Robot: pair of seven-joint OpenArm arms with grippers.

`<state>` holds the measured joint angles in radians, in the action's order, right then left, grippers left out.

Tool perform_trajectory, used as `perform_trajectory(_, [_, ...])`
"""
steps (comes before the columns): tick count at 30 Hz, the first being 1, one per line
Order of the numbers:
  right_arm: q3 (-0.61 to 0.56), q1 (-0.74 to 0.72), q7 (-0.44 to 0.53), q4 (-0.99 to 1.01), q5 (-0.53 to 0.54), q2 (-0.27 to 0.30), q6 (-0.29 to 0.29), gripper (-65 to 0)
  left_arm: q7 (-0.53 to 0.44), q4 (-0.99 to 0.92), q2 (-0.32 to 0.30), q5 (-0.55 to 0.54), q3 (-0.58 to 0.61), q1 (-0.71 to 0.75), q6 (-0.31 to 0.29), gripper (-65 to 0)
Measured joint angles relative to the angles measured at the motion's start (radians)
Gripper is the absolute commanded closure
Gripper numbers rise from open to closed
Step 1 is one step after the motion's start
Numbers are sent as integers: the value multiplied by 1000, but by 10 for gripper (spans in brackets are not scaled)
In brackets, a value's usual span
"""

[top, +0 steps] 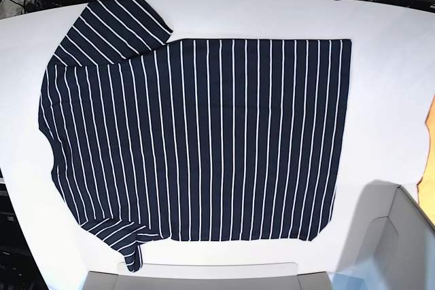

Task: Fold the T-shirt properly

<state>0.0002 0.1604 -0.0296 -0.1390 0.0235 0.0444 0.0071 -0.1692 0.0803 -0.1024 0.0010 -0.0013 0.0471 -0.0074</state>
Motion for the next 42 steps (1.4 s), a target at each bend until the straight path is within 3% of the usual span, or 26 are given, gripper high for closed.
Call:
perform_trajectory(5, [0, -14, 14, -8, 0, -1, -6, -2, 3, 0, 0, 0, 1, 9, 0, -1])
perform_trajectory(11, [-1, 7, -82, -33, 0, 3, 0, -1, 2, 1, -3, 0, 0, 5, 0, -1])
perform_trajectory(17, [-1, 4, -56, -45, 0, 18, -3, -2, -5, 3, -3, 0, -2, 19, 0, -1])
perform_trajectory(24, [-1, 44, -68, -93, 3, 19, 151, 0, 69, 214, 0, -1, -4, 125, 1, -3])
perform_trajectory(28, [-1, 50, -69, -132, 0, 19, 169, 0, 103, 303, 0, -1, -4, 170, 0, -3])
perform_trajectory(42, [-3, 173, -71, -271, 1, 35, 174, -1, 101, 305, 0, -1, 0, 170, 0, -1])
